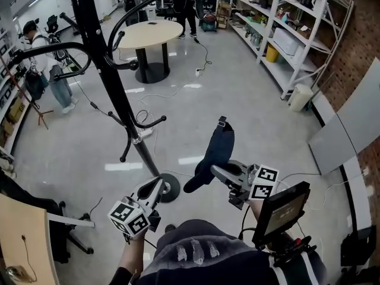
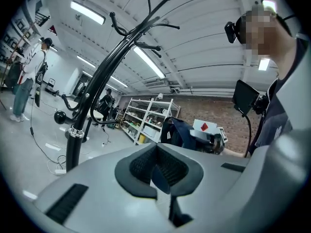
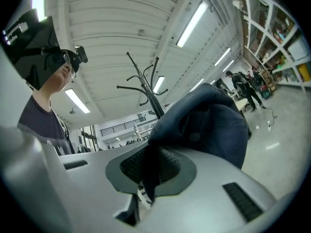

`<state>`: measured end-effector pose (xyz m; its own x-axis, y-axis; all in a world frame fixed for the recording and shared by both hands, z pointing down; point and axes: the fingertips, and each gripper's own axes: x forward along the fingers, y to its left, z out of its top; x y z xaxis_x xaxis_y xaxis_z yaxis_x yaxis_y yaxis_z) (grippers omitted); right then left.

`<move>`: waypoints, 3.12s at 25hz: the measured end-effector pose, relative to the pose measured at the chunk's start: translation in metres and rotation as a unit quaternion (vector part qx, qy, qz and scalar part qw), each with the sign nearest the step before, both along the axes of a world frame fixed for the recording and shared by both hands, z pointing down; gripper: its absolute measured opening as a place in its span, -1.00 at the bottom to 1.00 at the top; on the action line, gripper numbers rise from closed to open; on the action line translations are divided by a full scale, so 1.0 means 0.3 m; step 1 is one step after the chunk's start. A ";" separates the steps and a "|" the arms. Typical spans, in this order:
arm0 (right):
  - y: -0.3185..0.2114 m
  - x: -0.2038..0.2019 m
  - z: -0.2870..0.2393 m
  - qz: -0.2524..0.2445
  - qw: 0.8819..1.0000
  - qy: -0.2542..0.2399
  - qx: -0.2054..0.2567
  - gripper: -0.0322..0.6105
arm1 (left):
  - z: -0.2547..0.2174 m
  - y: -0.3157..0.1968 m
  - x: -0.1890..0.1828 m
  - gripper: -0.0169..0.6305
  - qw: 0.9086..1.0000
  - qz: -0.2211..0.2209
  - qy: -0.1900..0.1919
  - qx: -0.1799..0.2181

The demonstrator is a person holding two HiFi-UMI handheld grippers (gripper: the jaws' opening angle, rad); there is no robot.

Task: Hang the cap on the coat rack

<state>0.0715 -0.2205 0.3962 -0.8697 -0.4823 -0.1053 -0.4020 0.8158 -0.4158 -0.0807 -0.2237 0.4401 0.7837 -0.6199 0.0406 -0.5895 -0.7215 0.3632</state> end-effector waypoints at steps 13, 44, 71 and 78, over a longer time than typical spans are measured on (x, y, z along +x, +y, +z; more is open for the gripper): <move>-0.204 -0.111 -0.394 0.063 0.975 0.128 0.170 -0.86 | 0.046 -0.067 -0.120 -0.93 0.997 0.077 0.002 -0.005; -0.550 -0.196 -0.971 0.012 0.839 0.282 0.465 -0.86 | 0.003 -0.190 -0.076 -0.93 0.999 -0.014 0.039 -0.001; -0.580 -0.258 -0.948 -0.061 0.869 0.224 0.438 -0.86 | 0.022 -0.191 -0.108 -0.93 0.999 -0.023 0.020 -0.022; -0.556 -0.329 -0.903 -0.102 0.861 0.232 0.442 -0.86 | 0.032 -0.202 -0.120 -0.93 0.999 -0.029 0.017 -0.026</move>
